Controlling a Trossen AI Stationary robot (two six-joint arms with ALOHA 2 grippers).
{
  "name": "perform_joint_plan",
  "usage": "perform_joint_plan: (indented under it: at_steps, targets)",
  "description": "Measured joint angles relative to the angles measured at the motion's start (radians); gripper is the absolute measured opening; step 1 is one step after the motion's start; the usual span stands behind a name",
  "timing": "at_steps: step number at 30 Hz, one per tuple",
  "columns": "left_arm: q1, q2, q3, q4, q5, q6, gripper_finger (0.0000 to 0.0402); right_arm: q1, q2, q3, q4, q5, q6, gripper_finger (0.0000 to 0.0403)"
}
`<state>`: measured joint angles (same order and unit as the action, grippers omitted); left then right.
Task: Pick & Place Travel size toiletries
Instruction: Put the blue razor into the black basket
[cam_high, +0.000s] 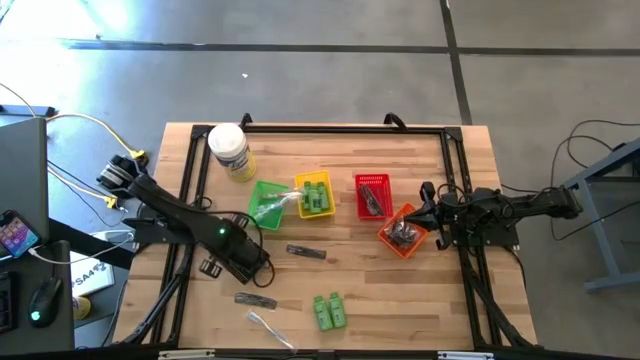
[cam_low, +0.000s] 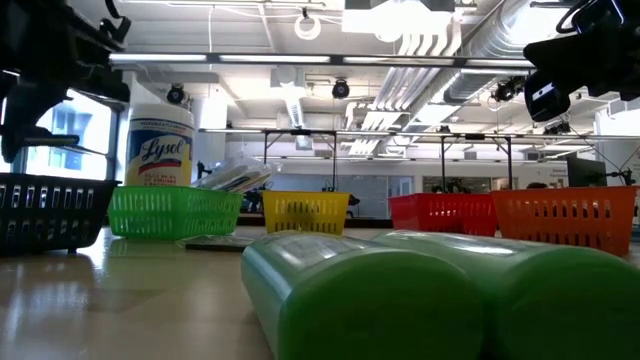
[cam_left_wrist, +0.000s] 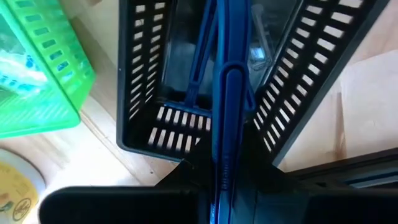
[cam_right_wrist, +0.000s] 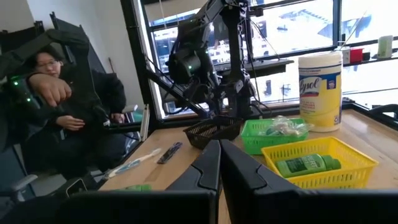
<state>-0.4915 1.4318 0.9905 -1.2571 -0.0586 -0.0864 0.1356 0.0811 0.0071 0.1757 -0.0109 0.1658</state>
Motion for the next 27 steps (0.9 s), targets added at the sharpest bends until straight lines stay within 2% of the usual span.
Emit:
perform_joint_plan:
  at_steps: [18,27]
  targets:
    - [0.0,0.167,0.022,0.05,0.024,0.054,0.0022,0.0,0.0,-0.002,-0.002,0.0,-0.003,0.0003]
    - [0.0,0.178,0.029,0.026,0.023,0.054,0.0022,0.0,0.0,-0.002,-0.002,0.0,-0.004,0.0003]
